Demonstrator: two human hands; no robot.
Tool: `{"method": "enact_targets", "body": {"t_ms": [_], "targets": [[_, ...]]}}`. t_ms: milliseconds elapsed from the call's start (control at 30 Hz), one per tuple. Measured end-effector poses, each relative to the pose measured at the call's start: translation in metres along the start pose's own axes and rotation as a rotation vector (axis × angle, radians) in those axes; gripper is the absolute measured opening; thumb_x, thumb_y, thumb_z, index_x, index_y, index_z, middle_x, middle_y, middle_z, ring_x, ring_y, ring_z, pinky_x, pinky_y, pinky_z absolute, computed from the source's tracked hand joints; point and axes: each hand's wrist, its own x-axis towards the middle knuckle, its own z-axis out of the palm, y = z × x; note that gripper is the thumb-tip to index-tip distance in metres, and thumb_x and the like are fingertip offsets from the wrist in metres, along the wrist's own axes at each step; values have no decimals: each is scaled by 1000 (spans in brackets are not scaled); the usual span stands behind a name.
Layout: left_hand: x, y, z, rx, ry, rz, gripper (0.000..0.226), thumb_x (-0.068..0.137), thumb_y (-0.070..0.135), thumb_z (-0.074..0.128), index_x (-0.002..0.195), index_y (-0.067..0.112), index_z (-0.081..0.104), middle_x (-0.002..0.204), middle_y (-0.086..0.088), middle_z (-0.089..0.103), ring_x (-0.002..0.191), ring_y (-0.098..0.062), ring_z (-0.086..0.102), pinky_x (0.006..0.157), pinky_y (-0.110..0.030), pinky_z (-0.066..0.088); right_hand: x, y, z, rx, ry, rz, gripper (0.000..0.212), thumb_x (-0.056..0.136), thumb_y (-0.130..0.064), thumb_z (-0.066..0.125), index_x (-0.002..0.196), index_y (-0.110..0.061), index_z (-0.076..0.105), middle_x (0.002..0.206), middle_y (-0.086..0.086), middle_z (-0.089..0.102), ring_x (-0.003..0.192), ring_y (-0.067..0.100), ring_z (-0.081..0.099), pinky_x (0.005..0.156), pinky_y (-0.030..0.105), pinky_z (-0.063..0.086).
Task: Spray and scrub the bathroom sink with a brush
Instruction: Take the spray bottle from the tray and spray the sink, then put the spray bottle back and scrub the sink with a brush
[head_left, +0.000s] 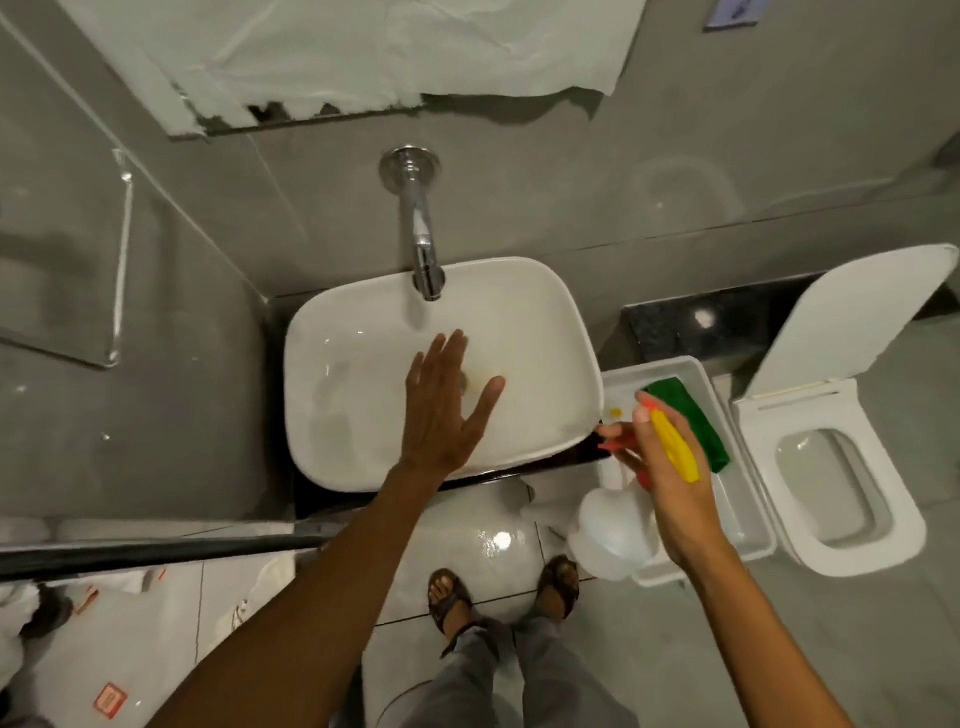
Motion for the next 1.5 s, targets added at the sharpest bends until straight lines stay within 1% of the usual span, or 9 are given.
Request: {"method": "enact_targets", "body": {"t_ms": [233,367,500,667,800,967,1233,1333,1500], "targets": [[24,100,92,-4,-132,147,82,106,62,50,169,12,32,177,-8,35,167,-26,24,136,-51,20,39,30,-98,20,316,4,42,99,-53,73,137,-37,66,123,3,83,113,11,80,78,15,61],[31,123,142,59,-203,263,85,104,62,57,168,12,33,177,-9,35,168,-28,22,137,-52,17,72,71,-145,-2,445,12,48,101,-44,74,144,-26,64,132,2,78,122,11,75,99,22,61],[36,120,169,338,-278,353,90,107,70,45,172,12,25,181,-9,24,171,-27,11,137,-54,12,98,118,-176,-42,450,23,52,100,-42,75,146,-22,64,116,-38,75,111,-22,66,88,-2,51],[38,117,176,464,-273,363,82,113,66,34,173,13,20,182,-8,20,172,-23,3,138,-54,8,125,177,-202,-25,450,44,48,103,-37,74,148,-23,64,127,-7,80,124,4,73,101,11,55],[38,118,176,488,-281,353,79,113,62,38,173,13,22,182,-7,22,172,-21,2,139,-52,4,139,211,-217,21,493,25,54,102,-45,73,152,-32,59,128,-15,80,124,3,74,101,13,57],[39,118,177,484,-286,337,79,112,61,38,172,11,24,181,-8,25,172,-21,4,138,-53,5,139,231,-227,32,492,-10,61,105,-44,69,161,-31,49,134,-2,79,130,20,73,110,36,58],[40,121,177,478,-290,318,79,111,60,40,171,9,26,179,-9,28,171,-22,7,138,-55,7,110,233,-235,-223,458,42,80,98,-48,73,167,-28,38,123,-26,77,119,-14,69,98,-1,49],[40,121,176,486,-286,329,79,112,60,40,170,9,27,179,-10,29,171,-23,7,138,-56,7,99,242,-238,-277,476,77,90,93,-42,80,168,-28,34,133,-7,75,122,-4,69,98,-2,48],[40,122,175,490,-291,323,78,112,60,38,170,9,27,178,-11,30,171,-24,8,138,-55,7,58,255,-231,-313,648,170,94,81,-57,88,160,-37,41,128,-31,65,113,-22,63,88,-1,51]]}}
